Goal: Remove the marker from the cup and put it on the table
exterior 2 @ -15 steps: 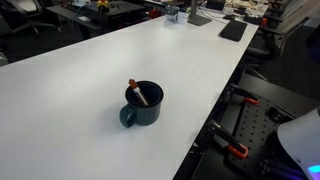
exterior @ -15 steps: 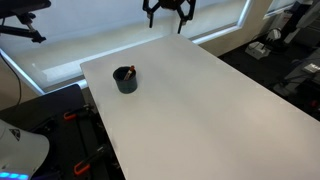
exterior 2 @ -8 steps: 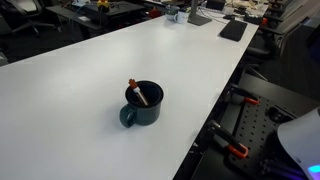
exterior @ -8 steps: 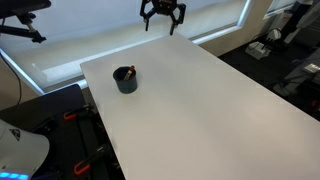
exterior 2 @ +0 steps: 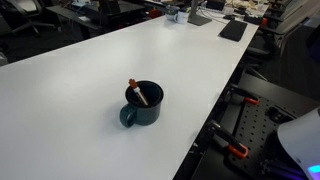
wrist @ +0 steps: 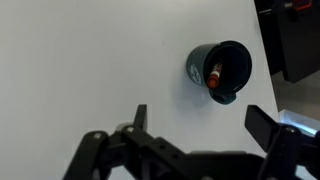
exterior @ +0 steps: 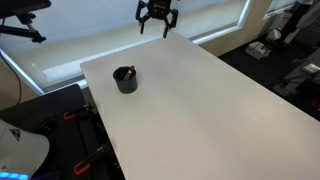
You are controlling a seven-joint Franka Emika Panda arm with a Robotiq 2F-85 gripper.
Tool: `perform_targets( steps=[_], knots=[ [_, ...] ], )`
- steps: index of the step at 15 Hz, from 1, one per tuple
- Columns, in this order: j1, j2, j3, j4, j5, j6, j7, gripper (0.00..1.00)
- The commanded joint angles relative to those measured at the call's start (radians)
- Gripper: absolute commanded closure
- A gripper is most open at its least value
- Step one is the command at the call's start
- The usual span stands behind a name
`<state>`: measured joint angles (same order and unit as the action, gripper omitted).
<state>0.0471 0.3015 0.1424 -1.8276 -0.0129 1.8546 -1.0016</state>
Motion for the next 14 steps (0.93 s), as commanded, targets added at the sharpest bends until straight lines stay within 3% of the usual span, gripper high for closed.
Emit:
perform_targets(
  steps=[1, 14],
  knots=[
    [-0.001, 0.008, 0.000, 0.007, 0.004, -0.008, -0.007, 0.00],
    [0.016, 0.112, 0.048, 0.002, 0.002, -0.002, -0.047, 0.00]
  ],
)
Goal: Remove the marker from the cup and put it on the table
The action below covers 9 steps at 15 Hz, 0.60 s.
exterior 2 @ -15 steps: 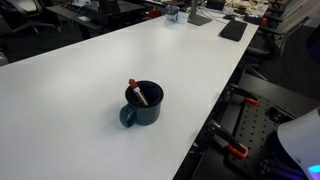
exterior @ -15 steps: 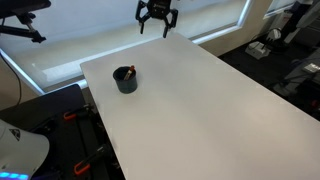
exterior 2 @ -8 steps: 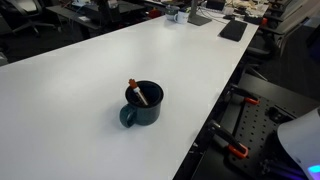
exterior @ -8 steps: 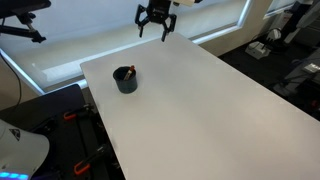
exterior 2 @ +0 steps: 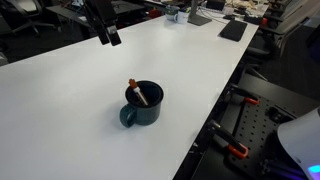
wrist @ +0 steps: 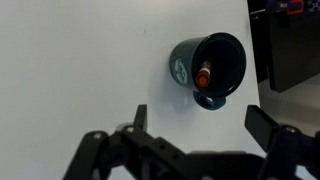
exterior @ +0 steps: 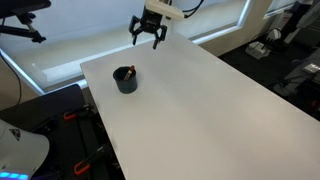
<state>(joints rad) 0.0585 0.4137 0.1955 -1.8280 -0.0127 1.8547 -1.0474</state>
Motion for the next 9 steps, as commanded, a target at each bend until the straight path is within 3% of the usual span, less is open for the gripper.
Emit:
perform_targets(
  steps=[1, 9],
  knots=[
    [0.007, 0.005, -0.002, 0.002, 0.002, -0.002, -0.001, 0.00],
    [0.016, 0.010, 0.004, -0.014, 0.003, 0.002, 0.008, 0.00]
  ],
)
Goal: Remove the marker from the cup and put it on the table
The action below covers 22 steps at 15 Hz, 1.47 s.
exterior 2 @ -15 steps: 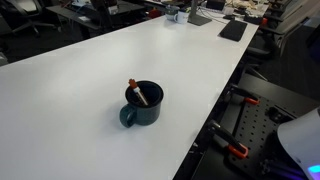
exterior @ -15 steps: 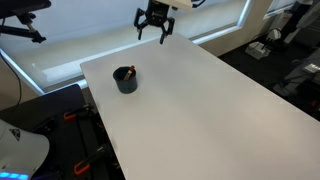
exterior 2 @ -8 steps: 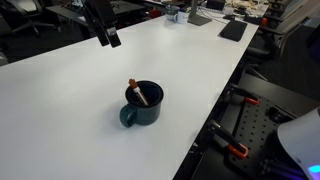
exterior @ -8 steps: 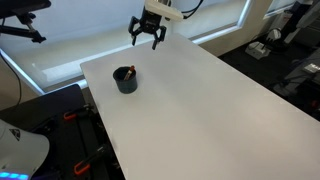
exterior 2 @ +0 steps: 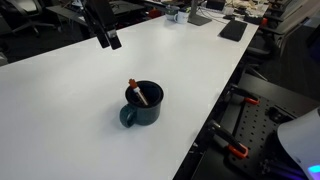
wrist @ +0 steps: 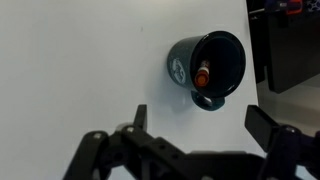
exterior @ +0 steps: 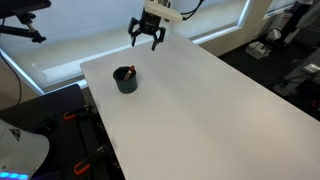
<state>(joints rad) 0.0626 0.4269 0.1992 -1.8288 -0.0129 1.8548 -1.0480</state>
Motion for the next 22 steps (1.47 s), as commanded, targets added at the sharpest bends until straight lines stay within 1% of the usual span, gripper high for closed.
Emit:
perform_targets(
  steps=[1, 9, 10, 15, 22],
  knots=[
    [0.013, -0.002, 0.002, -0.021, 0.007, 0.006, 0.010, 0.00],
    [0.025, -0.014, 0.005, -0.083, 0.017, 0.013, 0.033, 0.00],
    [0.022, 0.014, 0.002, -0.054, 0.003, 0.000, 0.012, 0.00],
    [0.023, 0.014, 0.002, -0.056, 0.003, 0.000, 0.015, 0.00],
    [0.010, 0.067, 0.008, -0.053, 0.022, 0.005, -0.014, 0.00]
  ],
)
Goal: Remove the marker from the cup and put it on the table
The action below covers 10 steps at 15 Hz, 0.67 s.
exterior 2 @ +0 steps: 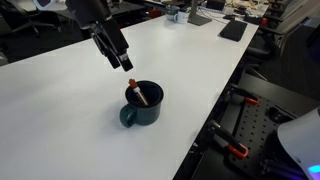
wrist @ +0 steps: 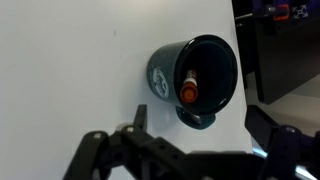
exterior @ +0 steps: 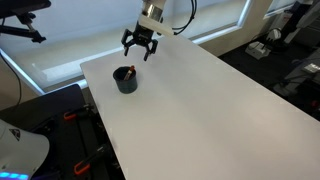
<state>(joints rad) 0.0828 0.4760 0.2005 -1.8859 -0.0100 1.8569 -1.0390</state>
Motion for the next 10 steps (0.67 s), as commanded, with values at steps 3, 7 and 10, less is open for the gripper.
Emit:
perform_targets(
  steps=[3, 7, 10],
  knots=[
    [-0.016, 0.038, 0.010, 0.003, 0.024, 0.004, -0.031, 0.00],
    [-0.005, 0.043, 0.001, 0.003, 0.000, -0.002, -0.003, 0.00],
    [-0.004, 0.048, 0.001, 0.006, 0.000, -0.004, -0.001, 0.00]
  ],
)
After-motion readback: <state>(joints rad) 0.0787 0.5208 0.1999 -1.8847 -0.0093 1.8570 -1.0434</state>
